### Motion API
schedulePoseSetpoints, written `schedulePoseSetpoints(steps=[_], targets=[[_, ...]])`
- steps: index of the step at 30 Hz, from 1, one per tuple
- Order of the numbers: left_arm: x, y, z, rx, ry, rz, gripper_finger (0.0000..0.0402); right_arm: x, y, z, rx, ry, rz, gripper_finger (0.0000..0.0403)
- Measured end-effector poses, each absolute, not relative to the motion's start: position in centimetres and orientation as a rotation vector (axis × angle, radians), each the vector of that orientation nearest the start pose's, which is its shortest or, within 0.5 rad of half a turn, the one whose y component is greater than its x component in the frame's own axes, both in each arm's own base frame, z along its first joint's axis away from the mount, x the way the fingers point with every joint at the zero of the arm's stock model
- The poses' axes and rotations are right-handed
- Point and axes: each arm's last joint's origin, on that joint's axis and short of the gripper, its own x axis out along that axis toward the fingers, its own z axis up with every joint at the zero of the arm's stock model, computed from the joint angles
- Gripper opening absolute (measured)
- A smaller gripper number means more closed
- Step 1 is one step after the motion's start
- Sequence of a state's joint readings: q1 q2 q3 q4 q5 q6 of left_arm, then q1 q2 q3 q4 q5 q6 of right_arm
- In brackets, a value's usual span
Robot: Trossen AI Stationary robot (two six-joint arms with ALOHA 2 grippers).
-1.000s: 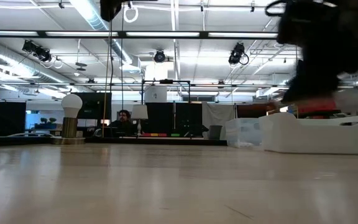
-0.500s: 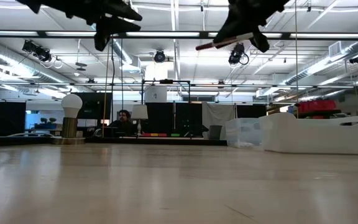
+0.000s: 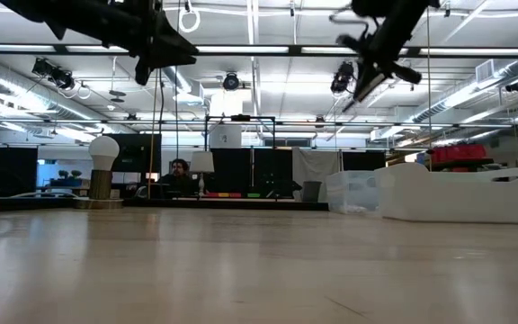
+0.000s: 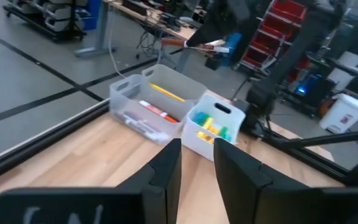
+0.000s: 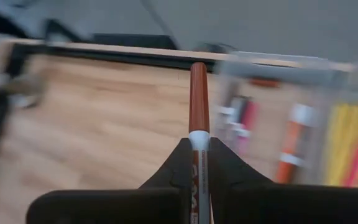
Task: Pick & Place Markers
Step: Put the brown marker pen into the transparent bin
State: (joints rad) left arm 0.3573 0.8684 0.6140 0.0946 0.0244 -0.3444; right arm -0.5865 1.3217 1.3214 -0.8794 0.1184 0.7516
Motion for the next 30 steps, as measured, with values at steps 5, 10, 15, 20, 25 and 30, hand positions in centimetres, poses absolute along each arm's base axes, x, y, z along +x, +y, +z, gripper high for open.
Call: schedulePoseSetpoints(steps=[5, 10, 15, 20, 25, 30], targets=[[18.2, 7.5, 28.6, -0.355, 0.100, 0.391, 0.0099, 21.5, -18.1, 31.3, 1.012, 0.747, -1.057, 0.0015], [18.1, 7.9, 28.6, -0.358, 0.096, 0.410, 0.0099, 22.7, -21.9, 25.7, 1.107, 0.966, -1.056, 0.0015], [18.1, 7.9, 28.7, -0.354, 0.080, 0.422, 0.0099, 23.3, -24.4, 20.6, 1.177, 1.119, -1.104, 0.0018], [18.1, 7.9, 28.7, -0.352, 0.078, 0.432, 0.0099, 24.2, -25.4, 18.0, 1.184, 1.130, -1.129, 0.0032], [18.1, 7.9, 28.7, -0.352, 0.078, 0.432, 0.0099, 25.0, -25.6, 17.7, 1.156, 1.066, -1.168, 0.0035], [18.1, 7.9, 28.7, -0.354, 0.078, 0.432, 0.0099, 25.2, -25.4, 17.7, 1.153, 1.063, -1.176, 0.0060]])
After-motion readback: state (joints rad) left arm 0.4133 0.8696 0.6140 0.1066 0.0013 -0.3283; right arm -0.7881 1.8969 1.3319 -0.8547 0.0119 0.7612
